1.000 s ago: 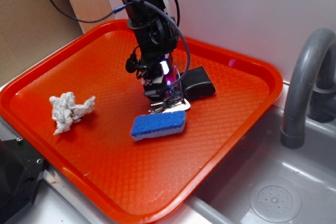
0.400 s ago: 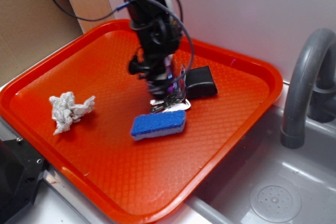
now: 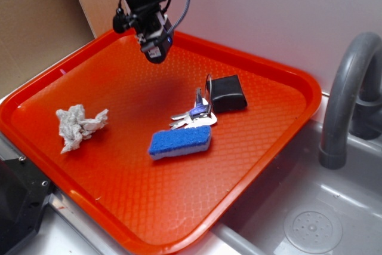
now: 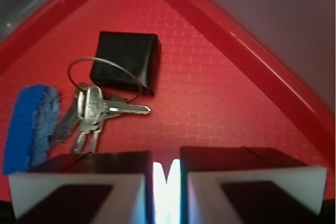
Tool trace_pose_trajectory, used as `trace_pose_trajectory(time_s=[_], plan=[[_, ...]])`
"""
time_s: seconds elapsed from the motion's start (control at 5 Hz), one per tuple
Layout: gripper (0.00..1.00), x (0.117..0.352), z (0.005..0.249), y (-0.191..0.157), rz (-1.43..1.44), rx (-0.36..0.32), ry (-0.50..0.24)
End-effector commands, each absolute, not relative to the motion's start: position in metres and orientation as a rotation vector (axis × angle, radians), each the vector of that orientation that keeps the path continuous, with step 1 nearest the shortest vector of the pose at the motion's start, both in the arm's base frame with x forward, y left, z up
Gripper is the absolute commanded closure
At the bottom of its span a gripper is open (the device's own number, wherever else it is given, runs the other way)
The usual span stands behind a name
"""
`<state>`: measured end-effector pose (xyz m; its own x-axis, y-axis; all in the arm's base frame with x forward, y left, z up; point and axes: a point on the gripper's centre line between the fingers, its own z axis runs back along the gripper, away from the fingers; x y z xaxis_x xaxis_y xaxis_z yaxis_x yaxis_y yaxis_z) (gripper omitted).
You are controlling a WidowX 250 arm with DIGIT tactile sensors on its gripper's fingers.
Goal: Grab the silver keys.
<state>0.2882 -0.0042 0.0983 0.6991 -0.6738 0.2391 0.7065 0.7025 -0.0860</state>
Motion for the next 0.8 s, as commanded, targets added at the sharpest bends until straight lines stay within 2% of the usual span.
trace_pose_trajectory(time_s=[0.0,0.2,0.6], plan=[[0.0,0.277,0.105,-0.034,-0.735,-0.12,-0.233],[0.0,0.269,0.108,-0.045,-0.491,-0.11,-0.2],[0.0,0.275,0.129,-0.058,0.037,-0.222,-0.037]])
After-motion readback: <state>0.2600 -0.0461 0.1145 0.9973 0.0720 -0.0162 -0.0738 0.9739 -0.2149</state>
